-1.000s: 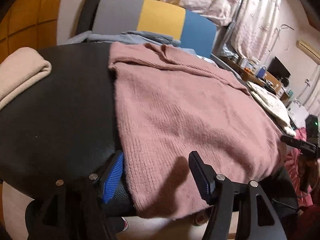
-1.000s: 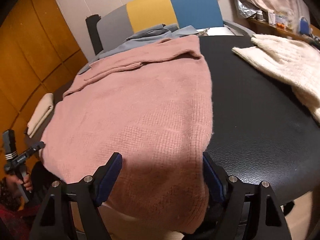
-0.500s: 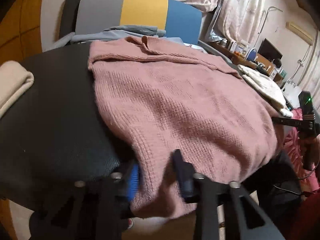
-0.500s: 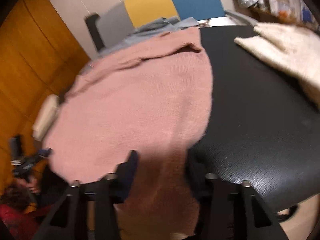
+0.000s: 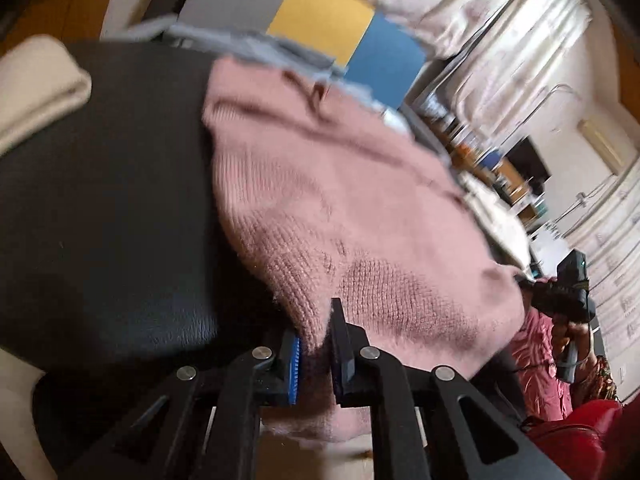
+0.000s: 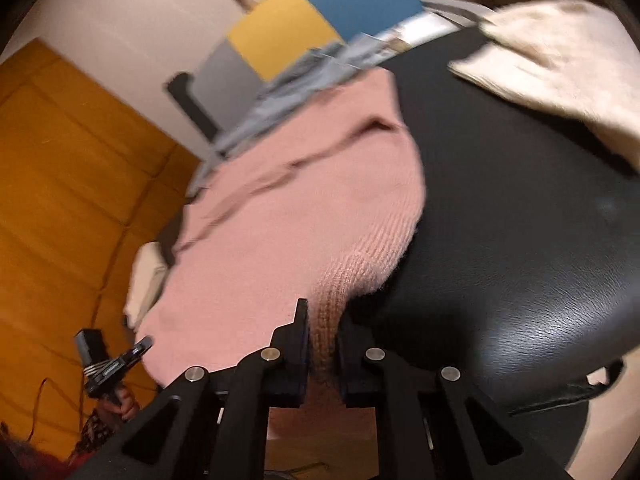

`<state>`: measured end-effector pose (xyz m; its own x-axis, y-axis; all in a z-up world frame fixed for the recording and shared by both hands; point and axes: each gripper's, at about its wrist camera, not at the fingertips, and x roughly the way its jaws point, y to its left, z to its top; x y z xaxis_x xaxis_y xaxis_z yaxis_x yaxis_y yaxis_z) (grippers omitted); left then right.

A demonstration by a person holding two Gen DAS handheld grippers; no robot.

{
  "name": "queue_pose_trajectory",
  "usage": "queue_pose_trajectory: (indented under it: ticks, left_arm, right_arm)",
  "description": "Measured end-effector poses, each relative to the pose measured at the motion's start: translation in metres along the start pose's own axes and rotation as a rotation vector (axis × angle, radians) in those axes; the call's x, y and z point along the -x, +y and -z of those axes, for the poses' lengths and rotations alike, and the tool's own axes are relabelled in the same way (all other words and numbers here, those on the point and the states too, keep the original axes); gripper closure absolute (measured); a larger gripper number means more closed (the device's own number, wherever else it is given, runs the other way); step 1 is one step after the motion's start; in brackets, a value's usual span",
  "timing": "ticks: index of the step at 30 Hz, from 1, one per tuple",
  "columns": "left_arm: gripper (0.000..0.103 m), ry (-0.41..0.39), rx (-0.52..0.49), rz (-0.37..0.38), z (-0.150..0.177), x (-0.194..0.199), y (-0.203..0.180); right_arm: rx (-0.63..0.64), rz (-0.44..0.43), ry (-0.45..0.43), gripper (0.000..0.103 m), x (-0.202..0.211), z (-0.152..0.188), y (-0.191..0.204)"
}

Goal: Fold clothes

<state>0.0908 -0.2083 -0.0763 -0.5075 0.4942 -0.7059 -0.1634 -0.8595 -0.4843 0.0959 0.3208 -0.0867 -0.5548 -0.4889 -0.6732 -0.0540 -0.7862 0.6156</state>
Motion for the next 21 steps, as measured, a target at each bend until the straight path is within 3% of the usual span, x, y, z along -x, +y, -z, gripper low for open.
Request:
queue_pose_trajectory:
  ticks: [4,6,8,9,10,12,14,15,16,17,18,20,21]
  left_arm:
    - [0.091,-0.009,0.008,0.0,0.008,-0.007,-0.001]
    - [0.084,-0.012,0.028,0.015,0.011,-0.008,0.0]
    - [0.08,-0.021,0.047,0.033,0.016,-0.007,0.001]
    - [0.079,-0.025,0.053,0.029,0.016,-0.008,0.0]
    - [0.076,-0.028,0.06,0.024,0.017,-0.008,-0.001]
    - [0.069,-0.046,0.023,0.008,0.019,-0.01,-0.009]
    - [0.064,-0.059,-0.047,-0.024,0.023,-0.012,-0.021]
    - [0.064,-0.061,-0.089,-0.043,0.025,-0.014,-0.028]
    - [0.065,-0.04,-0.106,-0.038,0.025,-0.014,-0.03]
    - [0.07,-0.019,-0.123,-0.032,0.026,-0.015,-0.033]
    - [0.089,0.002,-0.14,-0.026,0.026,-0.016,-0.035]
    - [0.092,0.059,-0.105,0.052,0.026,-0.012,-0.033]
    - [0.092,0.047,-0.102,0.076,0.026,-0.004,-0.033]
  right_arm:
    - [-0.023,0.034,0.027,0.087,-0.016,0.002,-0.012]
    - [-0.022,0.016,0.023,0.084,-0.014,0.008,-0.014]
    - [-0.019,-0.026,0.017,0.059,-0.011,0.011,-0.019]
    - [-0.006,-0.048,0.011,0.04,-0.008,0.013,-0.018]
    - [0.034,-0.041,0.012,0.034,-0.009,0.016,-0.013]
    - [0.143,0.008,0.024,0.034,-0.014,0.024,0.002]
    - [0.272,0.079,0.028,0.037,-0.022,0.032,0.022]
    - [0.331,0.111,0.034,0.056,-0.026,0.036,0.031]
    - [0.384,0.138,0.043,0.093,-0.032,0.04,0.039]
    - [0.422,0.159,0.054,0.091,-0.037,0.044,0.044]
    - [0.439,0.16,0.06,0.092,-0.039,0.046,0.046]
    - [0.417,0.097,0.075,0.092,-0.033,0.046,0.045]
    - [0.401,0.059,0.084,0.092,-0.03,0.045,0.044]
